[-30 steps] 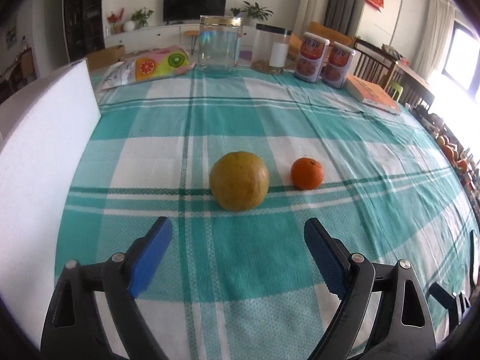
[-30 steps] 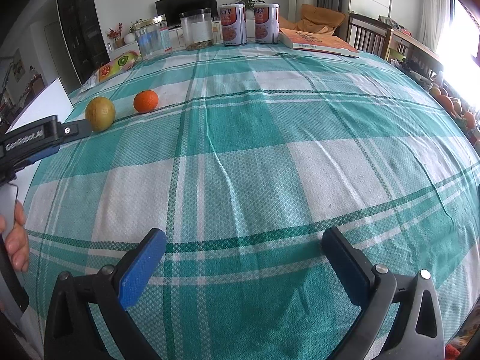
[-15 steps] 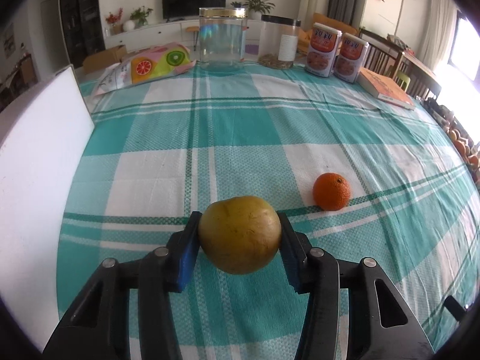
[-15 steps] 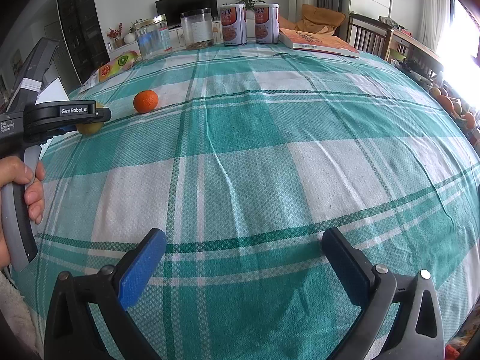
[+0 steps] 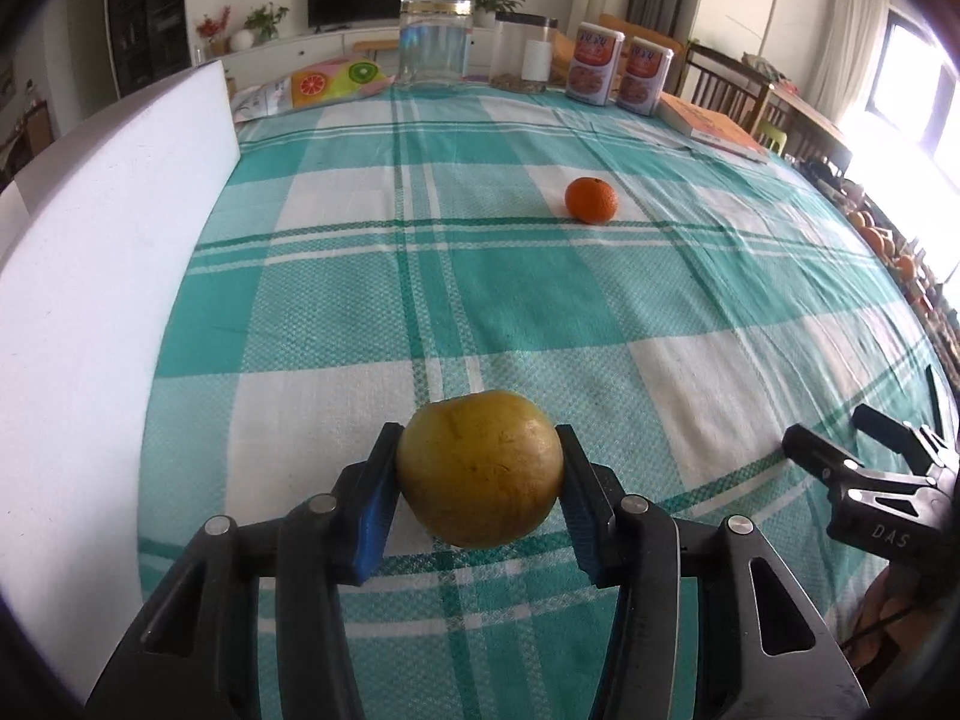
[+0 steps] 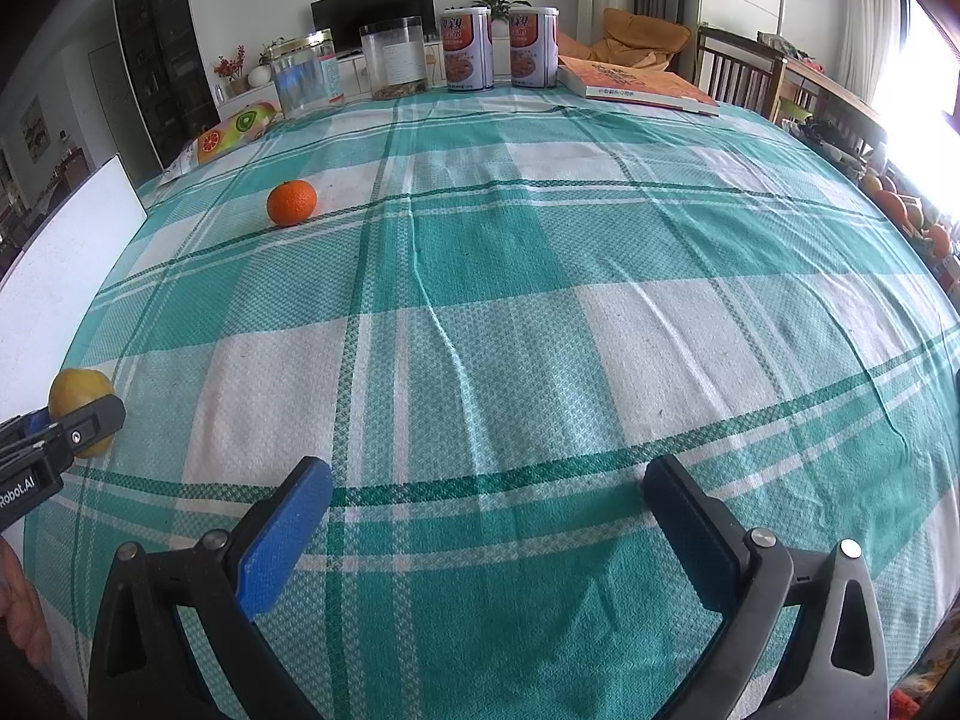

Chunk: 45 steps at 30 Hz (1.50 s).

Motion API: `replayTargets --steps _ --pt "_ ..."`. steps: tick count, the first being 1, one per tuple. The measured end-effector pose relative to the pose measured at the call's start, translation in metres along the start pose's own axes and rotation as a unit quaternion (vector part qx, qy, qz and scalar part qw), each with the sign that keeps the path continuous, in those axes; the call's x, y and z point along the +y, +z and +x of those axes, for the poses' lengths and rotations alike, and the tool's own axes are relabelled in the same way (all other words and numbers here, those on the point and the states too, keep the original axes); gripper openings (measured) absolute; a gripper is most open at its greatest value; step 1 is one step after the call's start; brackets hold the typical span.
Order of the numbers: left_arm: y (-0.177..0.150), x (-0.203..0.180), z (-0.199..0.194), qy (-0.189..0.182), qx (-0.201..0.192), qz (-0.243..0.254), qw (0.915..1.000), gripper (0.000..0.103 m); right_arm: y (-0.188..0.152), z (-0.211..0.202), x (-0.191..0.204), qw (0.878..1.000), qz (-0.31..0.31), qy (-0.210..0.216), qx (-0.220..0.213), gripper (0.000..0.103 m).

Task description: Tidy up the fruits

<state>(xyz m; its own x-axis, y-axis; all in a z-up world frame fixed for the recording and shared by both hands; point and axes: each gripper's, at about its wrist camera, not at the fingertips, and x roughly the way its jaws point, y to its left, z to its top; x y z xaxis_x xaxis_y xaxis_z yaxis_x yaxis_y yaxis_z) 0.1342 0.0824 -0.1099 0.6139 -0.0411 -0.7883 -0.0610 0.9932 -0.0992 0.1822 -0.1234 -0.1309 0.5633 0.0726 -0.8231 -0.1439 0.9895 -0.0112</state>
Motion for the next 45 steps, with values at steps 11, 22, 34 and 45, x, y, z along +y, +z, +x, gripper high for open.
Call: replayTargets --steps 11,22,34,45 --pt "-0.003 -0.009 0.010 0.024 -0.004 0.023 0.9994 0.084 0.001 0.000 0.000 1.000 -0.001 -0.001 0.000 0.103" --pt "-0.004 -0.012 0.013 0.036 0.001 0.032 0.9988 0.090 0.000 0.000 0.000 1.000 0.000 0.000 0.000 0.103" --pt "-0.004 -0.011 0.013 0.036 0.001 0.032 0.9988 0.091 0.001 0.000 0.000 1.000 0.000 -0.001 0.000 0.103" --pt "-0.004 -0.011 0.013 0.035 0.001 0.032 0.9989 0.092 0.083 0.024 0.042 0.995 -0.042 0.092 -0.021 0.102"
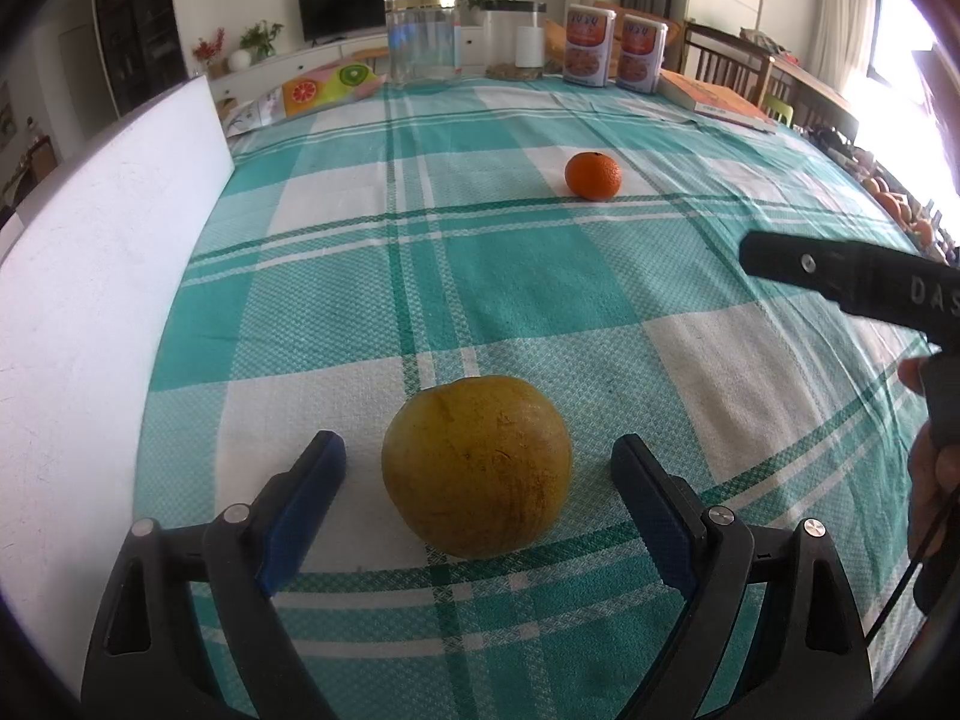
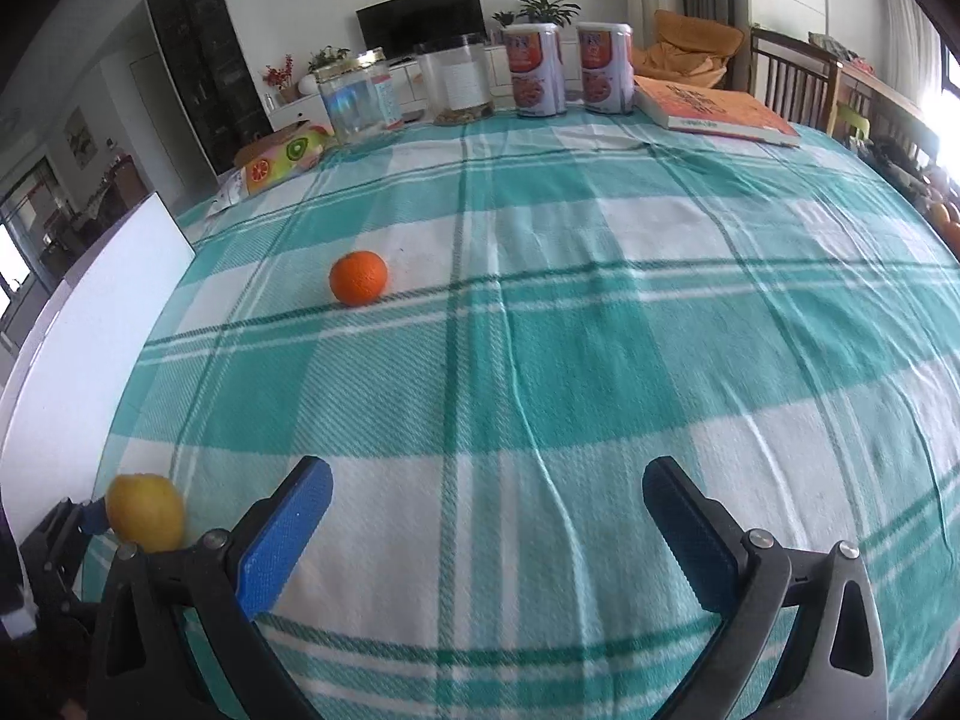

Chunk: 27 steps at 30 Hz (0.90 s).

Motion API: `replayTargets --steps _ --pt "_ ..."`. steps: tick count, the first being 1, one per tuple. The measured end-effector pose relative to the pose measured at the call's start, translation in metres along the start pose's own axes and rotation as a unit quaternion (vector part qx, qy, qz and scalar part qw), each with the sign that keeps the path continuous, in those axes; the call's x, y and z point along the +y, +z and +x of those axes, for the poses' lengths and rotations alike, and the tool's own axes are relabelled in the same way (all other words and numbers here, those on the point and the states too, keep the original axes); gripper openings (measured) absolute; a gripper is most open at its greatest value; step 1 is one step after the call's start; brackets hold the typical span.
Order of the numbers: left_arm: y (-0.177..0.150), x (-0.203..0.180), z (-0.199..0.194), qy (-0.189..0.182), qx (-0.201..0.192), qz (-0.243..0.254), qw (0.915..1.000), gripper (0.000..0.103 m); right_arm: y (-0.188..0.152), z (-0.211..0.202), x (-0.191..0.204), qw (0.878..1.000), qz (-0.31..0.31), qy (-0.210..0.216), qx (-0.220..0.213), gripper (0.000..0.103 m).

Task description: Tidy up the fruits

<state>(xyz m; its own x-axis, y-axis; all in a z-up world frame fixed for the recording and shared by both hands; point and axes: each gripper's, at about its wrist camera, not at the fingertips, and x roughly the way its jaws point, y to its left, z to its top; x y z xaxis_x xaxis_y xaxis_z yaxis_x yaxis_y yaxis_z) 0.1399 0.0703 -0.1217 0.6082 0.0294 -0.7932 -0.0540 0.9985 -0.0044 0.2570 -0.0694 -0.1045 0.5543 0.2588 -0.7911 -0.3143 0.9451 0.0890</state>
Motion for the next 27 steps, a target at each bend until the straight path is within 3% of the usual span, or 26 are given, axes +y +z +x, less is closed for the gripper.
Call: replayTargets --steps 2,6,8,9,10,20,21,22,23,27 --pt "0.000 0.000 0.000 0.000 0.000 0.000 1.0000 0.092 0.025 0.020 0.018 0.999 -0.035 0.013 0.005 0.102" --pt "0.000 0.000 0.000 0.000 0.000 0.000 1.0000 0.092 0.057 0.072 0.044 0.996 -0.063 0.021 0.052 0.087" --pt "0.000 0.000 0.000 0.000 0.000 0.000 1.0000 0.092 0.060 0.088 0.052 0.995 -0.079 0.014 0.065 0.064" --pt "0.000 0.000 0.000 0.000 0.000 0.000 1.0000 0.092 0.060 0.086 0.056 0.994 -0.093 0.001 0.052 0.043" --pt "0.000 0.000 0.000 0.000 0.000 0.000 1.0000 0.092 0.059 0.085 0.057 0.994 -0.091 0.004 0.054 0.032" --pt "0.002 0.004 -0.001 -0.012 0.000 -0.006 0.9999 0.089 0.016 0.018 0.011 0.997 0.012 0.066 0.046 0.032" --pt "0.003 0.007 -0.003 -0.016 -0.002 -0.012 0.9998 0.085 0.009 0.010 0.007 0.996 0.017 0.068 0.047 0.032" --pt "0.003 0.010 -0.005 -0.022 -0.005 -0.019 0.9996 0.057 0.004 0.002 0.004 0.996 0.019 0.070 0.047 0.032" --pt "0.004 0.014 -0.008 -0.036 -0.004 -0.025 0.9990 0.052 -0.002 -0.006 0.002 0.996 0.020 0.071 0.046 0.032" --pt "0.001 0.028 -0.027 -0.068 -0.008 -0.054 0.9961 0.050 -0.020 -0.032 -0.004 0.995 0.034 0.083 0.047 0.032"
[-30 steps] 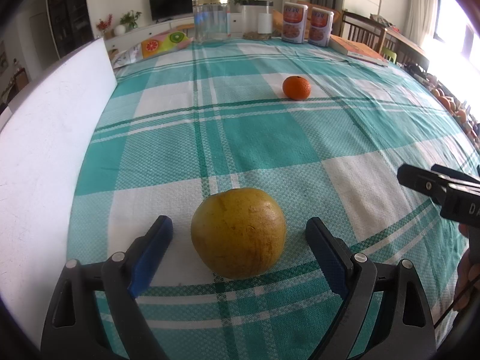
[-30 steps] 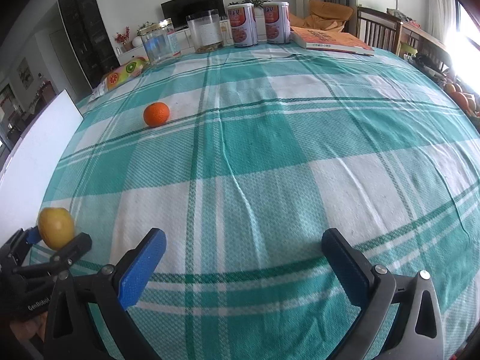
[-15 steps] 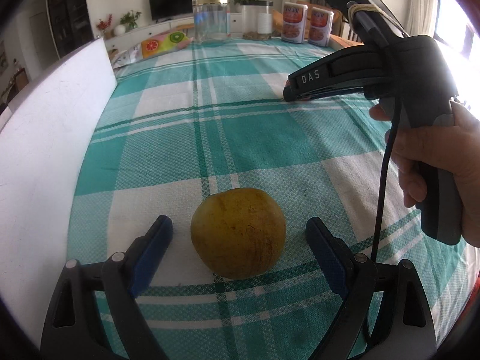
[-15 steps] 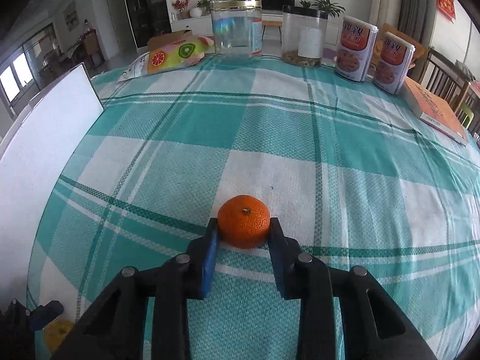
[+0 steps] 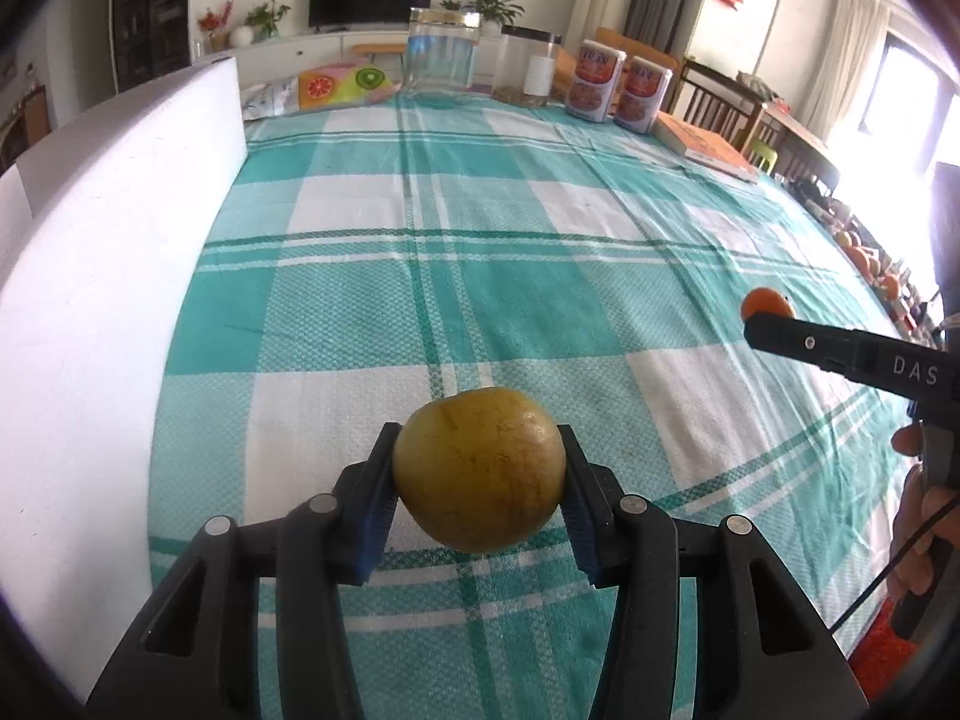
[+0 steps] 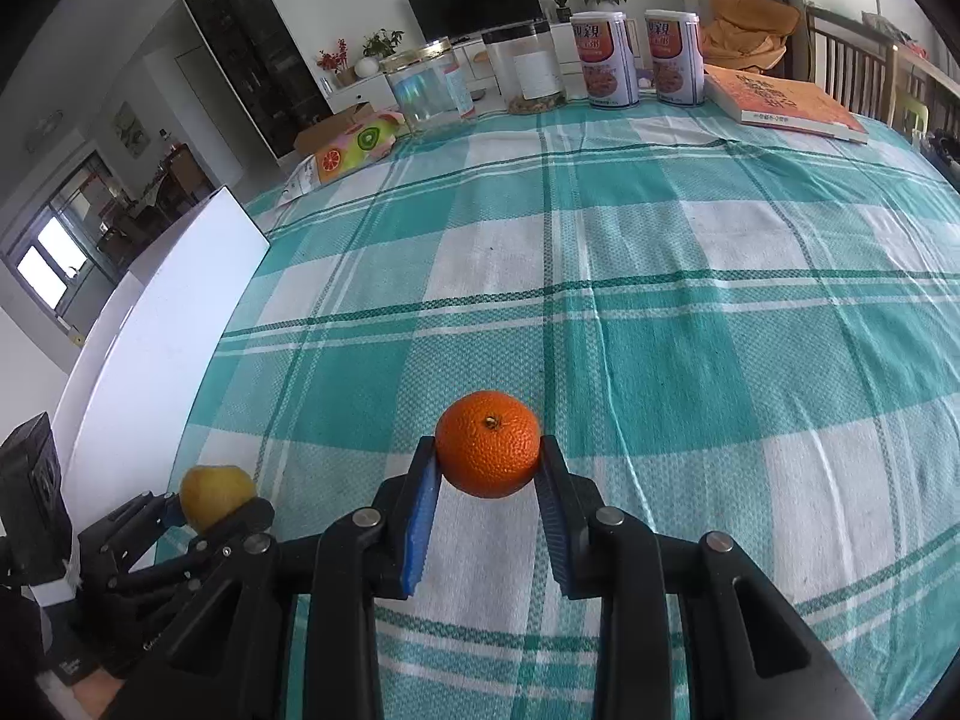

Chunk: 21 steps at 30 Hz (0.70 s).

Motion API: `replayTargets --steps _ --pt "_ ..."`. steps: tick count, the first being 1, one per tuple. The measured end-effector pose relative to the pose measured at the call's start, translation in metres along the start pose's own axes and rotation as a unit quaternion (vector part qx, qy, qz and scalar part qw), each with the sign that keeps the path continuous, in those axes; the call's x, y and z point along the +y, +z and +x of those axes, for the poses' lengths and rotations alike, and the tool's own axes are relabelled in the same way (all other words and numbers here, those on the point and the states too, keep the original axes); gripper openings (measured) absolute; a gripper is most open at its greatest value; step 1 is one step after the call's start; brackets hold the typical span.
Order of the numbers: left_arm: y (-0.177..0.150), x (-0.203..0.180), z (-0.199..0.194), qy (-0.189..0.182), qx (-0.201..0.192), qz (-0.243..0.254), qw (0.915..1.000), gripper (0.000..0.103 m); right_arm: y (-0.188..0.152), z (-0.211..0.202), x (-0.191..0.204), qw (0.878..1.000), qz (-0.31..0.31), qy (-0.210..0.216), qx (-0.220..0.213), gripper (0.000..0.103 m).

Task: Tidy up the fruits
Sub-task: 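Carry the pear and tangerine into the white box and open both tools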

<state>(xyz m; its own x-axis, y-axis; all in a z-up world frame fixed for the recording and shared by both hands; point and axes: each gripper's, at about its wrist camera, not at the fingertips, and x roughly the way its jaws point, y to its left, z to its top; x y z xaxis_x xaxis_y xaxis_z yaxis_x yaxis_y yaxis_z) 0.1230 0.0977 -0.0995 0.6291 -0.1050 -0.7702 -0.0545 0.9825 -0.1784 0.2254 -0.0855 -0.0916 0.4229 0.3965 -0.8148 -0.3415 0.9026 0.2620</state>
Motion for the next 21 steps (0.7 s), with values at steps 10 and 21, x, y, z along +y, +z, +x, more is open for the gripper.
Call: replayTargets --steps 10,21 --pt "-0.013 0.025 -0.134 -0.160 0.008 -0.062 0.9851 0.050 -0.019 -0.029 0.095 0.990 -0.049 0.125 0.052 0.032" --pt "-0.024 0.184 -0.162 0.109 0.014 -0.152 0.9823 0.051 -0.031 -0.031 0.308 0.937 -0.258 0.206 0.112 0.033"
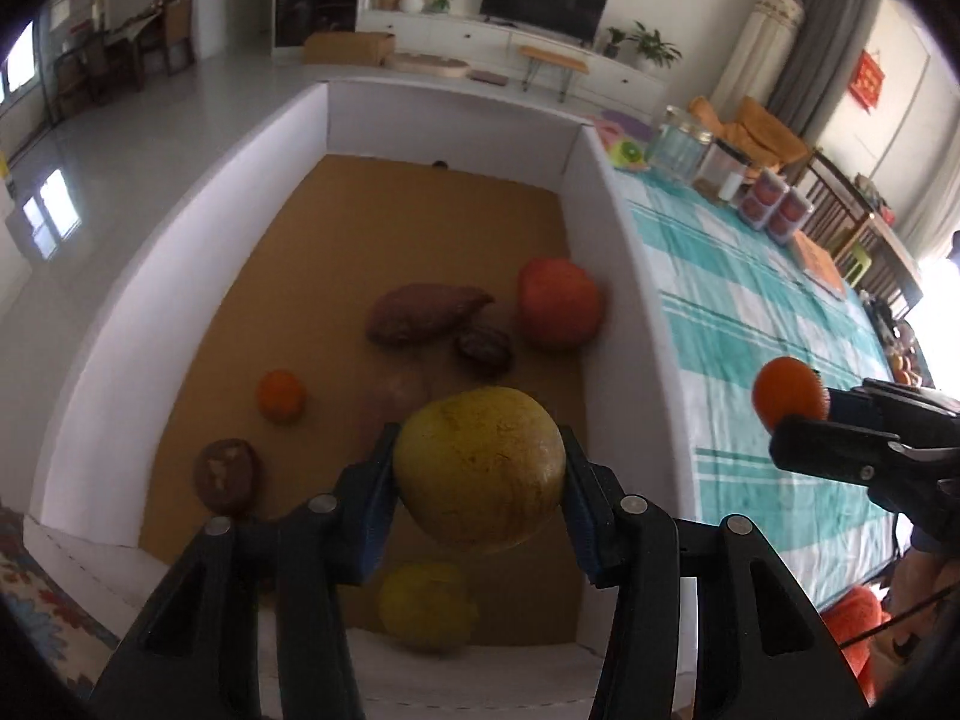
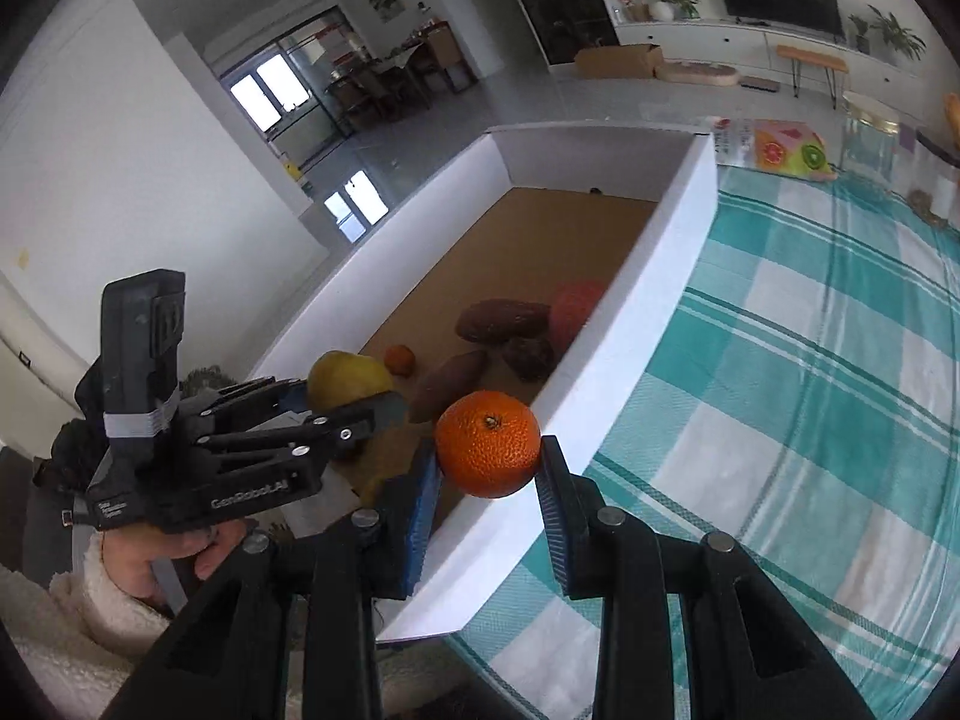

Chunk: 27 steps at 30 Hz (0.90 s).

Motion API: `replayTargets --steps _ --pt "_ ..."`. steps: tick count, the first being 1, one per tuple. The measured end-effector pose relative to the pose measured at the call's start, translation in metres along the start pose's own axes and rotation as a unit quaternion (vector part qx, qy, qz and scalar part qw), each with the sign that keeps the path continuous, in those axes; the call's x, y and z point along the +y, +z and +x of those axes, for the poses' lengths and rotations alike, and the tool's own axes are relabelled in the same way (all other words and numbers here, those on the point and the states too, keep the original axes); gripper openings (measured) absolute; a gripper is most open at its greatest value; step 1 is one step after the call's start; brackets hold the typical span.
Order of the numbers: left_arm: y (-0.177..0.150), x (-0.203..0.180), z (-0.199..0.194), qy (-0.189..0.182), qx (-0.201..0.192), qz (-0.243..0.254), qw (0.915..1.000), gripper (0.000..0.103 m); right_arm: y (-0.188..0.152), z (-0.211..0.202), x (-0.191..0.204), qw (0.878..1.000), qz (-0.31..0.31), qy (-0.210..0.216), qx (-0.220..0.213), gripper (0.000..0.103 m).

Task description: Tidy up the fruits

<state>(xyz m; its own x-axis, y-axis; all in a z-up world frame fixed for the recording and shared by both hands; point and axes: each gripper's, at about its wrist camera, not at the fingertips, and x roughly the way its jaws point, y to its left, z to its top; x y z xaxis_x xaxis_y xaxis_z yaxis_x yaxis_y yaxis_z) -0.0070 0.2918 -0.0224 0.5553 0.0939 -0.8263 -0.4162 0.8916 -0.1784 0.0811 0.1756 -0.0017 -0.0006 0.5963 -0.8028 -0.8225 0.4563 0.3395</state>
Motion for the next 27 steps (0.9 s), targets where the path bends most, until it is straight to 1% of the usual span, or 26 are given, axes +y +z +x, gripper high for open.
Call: replayTargets --steps 3,5,6,7,8,9,10,12,14,16,17,18,19,21,24,25,27 --pt "-0.005 0.020 0.018 0.031 0.026 -0.021 0.9990 0.051 0.008 0.031 0.026 0.998 -0.048 -0.010 0.045 0.033" --pt "-0.008 0.027 0.023 0.042 0.035 -0.031 0.9980 0.055 0.010 0.045 0.033 0.996 -0.059 -0.023 0.065 0.035" --pt "-0.009 0.030 0.021 0.043 0.036 -0.031 0.9979 0.062 0.011 0.051 0.033 0.995 -0.056 -0.026 0.072 0.039" --pt "-0.009 0.030 0.021 0.044 0.034 -0.028 0.9981 0.069 0.014 0.054 0.030 0.996 -0.049 -0.027 0.074 0.048" --pt "-0.008 0.029 0.018 0.044 0.029 -0.024 0.9983 0.071 0.016 0.054 0.029 0.996 -0.041 -0.027 0.073 0.053" --pt "-0.008 0.027 0.014 0.049 0.023 -0.018 0.9984 0.074 0.019 0.052 0.027 0.997 -0.034 -0.025 0.071 0.061" --pt "-0.007 0.025 0.011 0.054 0.017 -0.012 0.9983 0.076 0.021 0.048 0.025 0.997 -0.025 -0.024 0.067 0.064" --pt "-0.003 0.021 0.001 0.063 0.002 -0.003 0.9980 0.077 0.029 0.035 0.024 0.998 -0.016 -0.025 0.057 0.065" --pt "-0.001 0.016 -0.012 0.075 -0.020 0.002 0.9970 0.082 0.035 0.019 0.024 0.999 -0.011 -0.032 0.042 0.071" --pt "0.001 0.011 -0.028 0.095 -0.051 0.002 0.9942 0.085 0.040 0.004 0.028 0.999 -0.005 -0.043 0.025 0.085" --pt "0.001 0.009 -0.034 0.109 -0.067 -0.002 0.9918 0.085 0.041 -0.002 0.030 0.999 -0.001 -0.051 0.019 0.089" --pt "0.001 0.006 -0.039 0.125 -0.073 -0.007 0.9895 0.087 0.040 -0.006 0.031 0.998 0.005 -0.060 0.014 0.095" --pt "0.002 0.005 -0.043 0.138 -0.072 -0.009 0.9878 0.090 0.037 -0.008 0.032 0.998 0.011 -0.067 0.010 0.099" --pt "0.003 0.002 -0.045 0.156 -0.061 0.004 0.9859 0.090 0.025 -0.006 0.035 0.997 0.023 -0.077 0.014 0.100" --pt "-0.001 -0.002 -0.044 0.194 -0.053 0.028 0.9792 0.090 0.003 0.005 0.041 0.995 0.032 -0.082 0.043 0.100" --pt "-0.004 -0.002 -0.043 0.199 -0.051 0.030 0.9782 0.090 -0.003 0.007 0.042 0.995 0.031 -0.085 0.047 0.100" --pt "-0.008 0.004 -0.043 0.189 -0.039 0.014 0.9811 0.090 -0.011 0.010 0.048 0.994 0.024 -0.101 0.045 0.100"
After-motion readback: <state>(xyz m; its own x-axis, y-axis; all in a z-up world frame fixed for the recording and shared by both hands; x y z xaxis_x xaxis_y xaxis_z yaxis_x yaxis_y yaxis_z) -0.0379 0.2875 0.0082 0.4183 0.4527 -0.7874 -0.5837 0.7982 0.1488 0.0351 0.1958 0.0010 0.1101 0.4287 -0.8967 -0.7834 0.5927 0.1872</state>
